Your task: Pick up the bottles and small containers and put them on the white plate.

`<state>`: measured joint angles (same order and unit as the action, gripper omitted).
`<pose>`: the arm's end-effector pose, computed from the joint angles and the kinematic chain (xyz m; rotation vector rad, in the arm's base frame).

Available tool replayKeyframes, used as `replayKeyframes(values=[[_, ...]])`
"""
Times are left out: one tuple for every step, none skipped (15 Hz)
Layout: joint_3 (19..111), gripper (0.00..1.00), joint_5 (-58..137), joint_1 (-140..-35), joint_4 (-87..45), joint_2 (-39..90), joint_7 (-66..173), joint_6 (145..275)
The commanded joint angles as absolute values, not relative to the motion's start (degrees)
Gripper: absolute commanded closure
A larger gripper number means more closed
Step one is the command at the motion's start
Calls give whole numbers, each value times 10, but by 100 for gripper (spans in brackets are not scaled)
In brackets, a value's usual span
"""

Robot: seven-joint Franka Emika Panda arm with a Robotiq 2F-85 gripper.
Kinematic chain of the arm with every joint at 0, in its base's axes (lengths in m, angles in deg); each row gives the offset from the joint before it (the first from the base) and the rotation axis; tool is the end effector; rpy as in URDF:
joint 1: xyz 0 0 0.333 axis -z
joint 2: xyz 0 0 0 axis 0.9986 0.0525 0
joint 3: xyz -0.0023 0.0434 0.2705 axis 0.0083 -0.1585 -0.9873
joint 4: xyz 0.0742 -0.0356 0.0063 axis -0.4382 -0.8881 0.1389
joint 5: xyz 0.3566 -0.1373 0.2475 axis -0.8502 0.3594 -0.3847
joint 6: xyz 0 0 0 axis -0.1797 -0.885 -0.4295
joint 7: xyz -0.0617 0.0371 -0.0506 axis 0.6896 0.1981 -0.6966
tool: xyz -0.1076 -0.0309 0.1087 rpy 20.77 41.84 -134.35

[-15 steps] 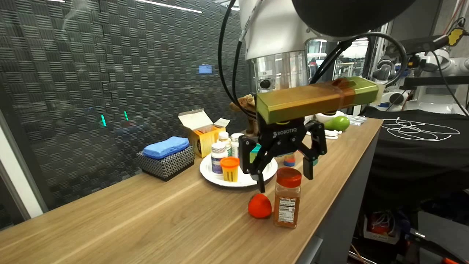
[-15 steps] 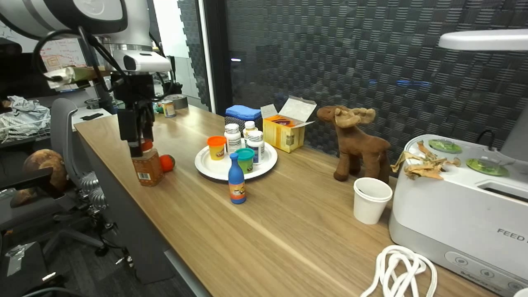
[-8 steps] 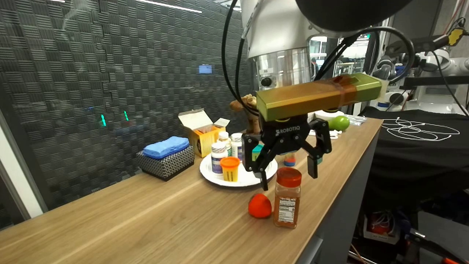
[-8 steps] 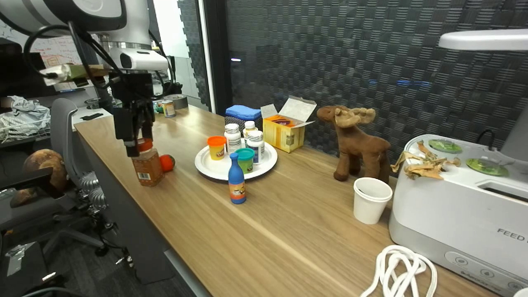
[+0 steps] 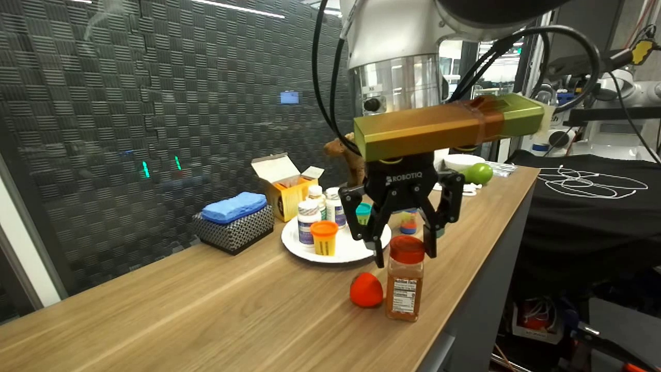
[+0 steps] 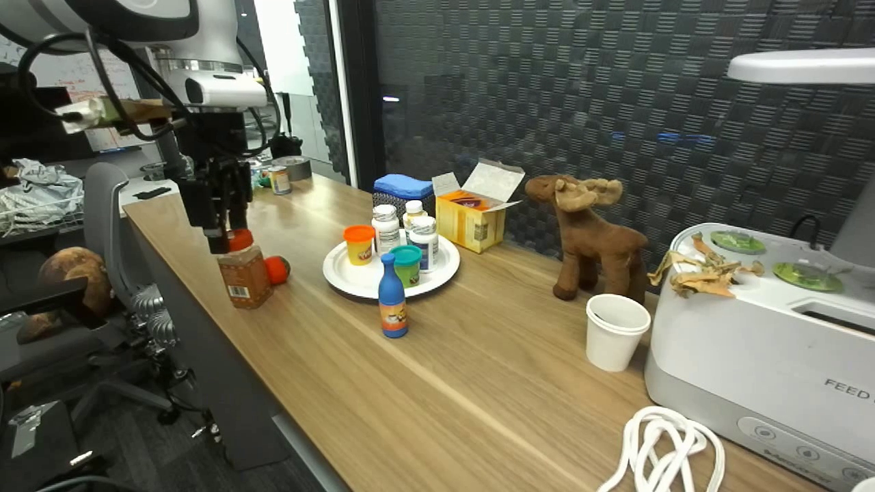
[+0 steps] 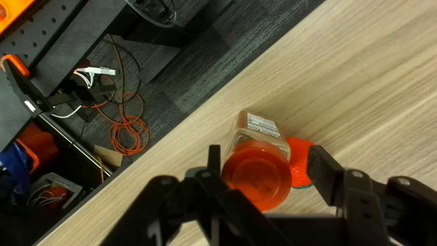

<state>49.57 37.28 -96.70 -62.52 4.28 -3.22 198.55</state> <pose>0.4935 0.1874 0.2278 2.8594 -1.0405 -0.1000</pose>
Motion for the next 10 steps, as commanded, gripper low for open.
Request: replayKeyframes(values=[[493, 64, 365, -967, -636, 30, -59, 1992], [493, 70, 365, -967, -636, 31, -63, 1993], [492, 75, 366, -967, -634, 31, -71, 1994], [492, 75, 368, -967, -635, 30, -76, 1994], [489, 75, 372, -970, -634, 27, -88, 1992], [485, 75, 375, -972, -632, 27, -100, 1991], [482, 75, 386, -972, -631, 20, -121, 1991], [479, 75, 393, -972, -630, 15, -137, 1990], [476, 75, 402, -973, -626, 11, -157, 1988], [473, 75, 412, -972, -622, 6, -177, 1985]])
